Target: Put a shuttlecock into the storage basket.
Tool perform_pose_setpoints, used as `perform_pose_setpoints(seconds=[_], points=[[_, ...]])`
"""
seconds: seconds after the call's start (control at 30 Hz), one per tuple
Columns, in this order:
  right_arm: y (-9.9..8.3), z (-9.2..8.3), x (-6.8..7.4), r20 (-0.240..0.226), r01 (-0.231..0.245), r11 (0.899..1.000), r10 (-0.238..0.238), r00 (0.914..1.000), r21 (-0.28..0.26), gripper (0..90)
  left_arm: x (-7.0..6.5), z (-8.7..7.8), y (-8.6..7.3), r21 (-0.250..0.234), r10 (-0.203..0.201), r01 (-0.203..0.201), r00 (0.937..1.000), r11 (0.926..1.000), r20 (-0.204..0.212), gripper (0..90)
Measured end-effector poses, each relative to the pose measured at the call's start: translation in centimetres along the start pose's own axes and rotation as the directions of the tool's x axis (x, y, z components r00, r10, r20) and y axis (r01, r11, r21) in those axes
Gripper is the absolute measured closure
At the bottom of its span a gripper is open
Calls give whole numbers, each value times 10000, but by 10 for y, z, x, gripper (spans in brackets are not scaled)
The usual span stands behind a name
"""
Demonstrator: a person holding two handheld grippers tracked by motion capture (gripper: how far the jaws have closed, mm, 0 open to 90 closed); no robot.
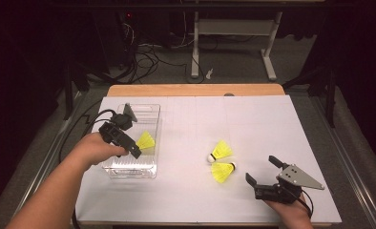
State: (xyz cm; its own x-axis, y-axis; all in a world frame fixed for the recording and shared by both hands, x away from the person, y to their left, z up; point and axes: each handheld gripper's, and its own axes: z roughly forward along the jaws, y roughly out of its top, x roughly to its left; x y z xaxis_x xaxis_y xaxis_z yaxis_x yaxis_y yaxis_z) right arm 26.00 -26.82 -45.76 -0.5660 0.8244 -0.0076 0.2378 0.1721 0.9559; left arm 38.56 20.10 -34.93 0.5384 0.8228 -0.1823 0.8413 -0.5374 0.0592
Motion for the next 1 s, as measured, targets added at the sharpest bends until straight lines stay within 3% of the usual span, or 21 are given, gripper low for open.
perform_pose_setpoints(seconds=[0.2,0.4,0.63,1.0], points=[[0,1,0,7,-5,10000,5,10000,39,6,-12,3,0,111,360,-359,9993,9993,-43,67],[0,0,1,-31,-29,10000,29,10000,6,6,-21,6,0,275,473,-471,9989,9985,-63,8],[0,0,1,-104,-28,10000,28,9999,1,6,-28,7,2,222,522,-524,9986,9984,80,6],[-1,1,1,-53,22,10000,-22,10000,51,6,-43,11,11,181,960,-966,9949,9952,307,8]])
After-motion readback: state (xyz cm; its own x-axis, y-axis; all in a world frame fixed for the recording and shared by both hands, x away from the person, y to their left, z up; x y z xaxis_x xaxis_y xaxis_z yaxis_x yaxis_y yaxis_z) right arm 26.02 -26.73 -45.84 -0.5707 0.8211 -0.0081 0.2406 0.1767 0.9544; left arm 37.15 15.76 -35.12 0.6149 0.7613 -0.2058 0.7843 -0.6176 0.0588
